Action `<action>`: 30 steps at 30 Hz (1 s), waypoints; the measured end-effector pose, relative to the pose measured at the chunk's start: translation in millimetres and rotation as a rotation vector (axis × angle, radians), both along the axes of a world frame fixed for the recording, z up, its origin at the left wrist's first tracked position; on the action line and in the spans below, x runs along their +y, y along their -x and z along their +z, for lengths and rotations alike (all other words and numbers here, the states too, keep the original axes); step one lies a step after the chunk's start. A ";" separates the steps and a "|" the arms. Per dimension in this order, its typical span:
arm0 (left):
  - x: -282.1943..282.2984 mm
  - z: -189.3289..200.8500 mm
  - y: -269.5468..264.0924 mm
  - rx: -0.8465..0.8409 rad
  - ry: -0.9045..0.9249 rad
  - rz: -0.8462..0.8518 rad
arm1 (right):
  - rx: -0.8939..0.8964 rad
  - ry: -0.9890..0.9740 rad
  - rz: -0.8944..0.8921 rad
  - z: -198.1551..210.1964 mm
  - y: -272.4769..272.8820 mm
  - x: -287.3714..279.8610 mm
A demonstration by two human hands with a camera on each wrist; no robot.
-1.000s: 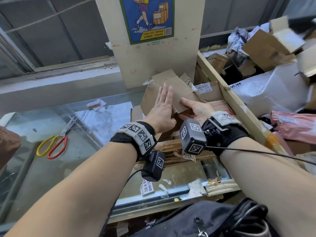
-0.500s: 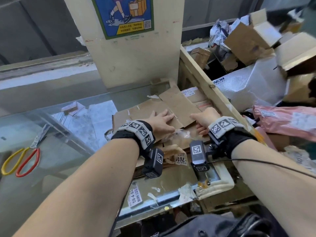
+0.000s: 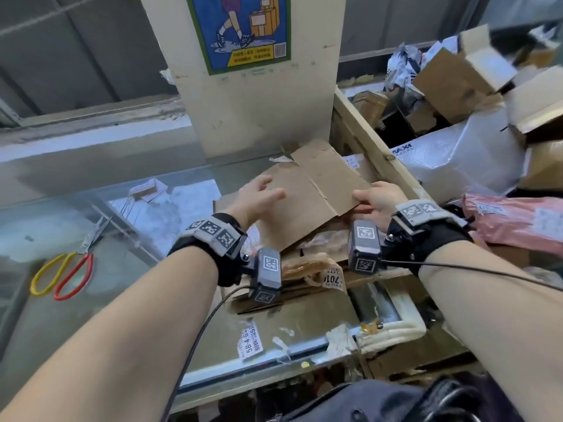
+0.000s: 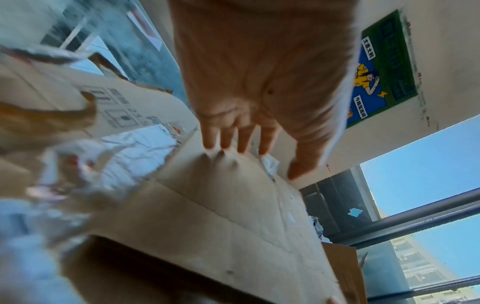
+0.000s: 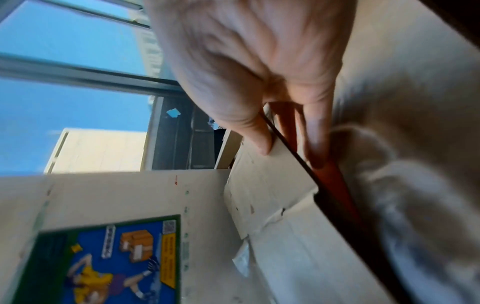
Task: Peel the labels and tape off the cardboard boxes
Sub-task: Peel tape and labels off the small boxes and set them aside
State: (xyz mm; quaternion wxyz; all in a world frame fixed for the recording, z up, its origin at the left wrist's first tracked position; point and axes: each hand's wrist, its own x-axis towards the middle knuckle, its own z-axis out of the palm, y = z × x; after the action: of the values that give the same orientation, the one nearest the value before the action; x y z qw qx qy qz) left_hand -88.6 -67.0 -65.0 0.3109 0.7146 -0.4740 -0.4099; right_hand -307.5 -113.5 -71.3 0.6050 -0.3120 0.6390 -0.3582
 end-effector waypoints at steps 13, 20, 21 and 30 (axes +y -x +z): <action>51.8 -19.6 -28.0 0.369 -0.121 0.362 | 0.071 0.141 0.140 30.4 -26.1 11.4; 57.4 -22.4 -44.9 -0.166 -0.108 0.371 | 0.755 0.512 0.501 29.4 -38.7 20.2; 58.2 -22.4 -46.4 -0.204 -0.156 0.373 | 0.883 0.567 0.586 25.9 -39.9 24.1; 57.7 -40.1 -55.5 0.053 -0.287 0.455 | 1.213 0.419 1.105 -12.3 -47.2 46.8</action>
State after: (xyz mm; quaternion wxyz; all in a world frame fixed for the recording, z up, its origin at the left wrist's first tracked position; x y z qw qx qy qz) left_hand -33.1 -9.3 -105.2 0.3029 0.8287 -0.2299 -0.4108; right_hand -260.2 -66.7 -83.6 0.1753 -0.8233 0.5290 0.1073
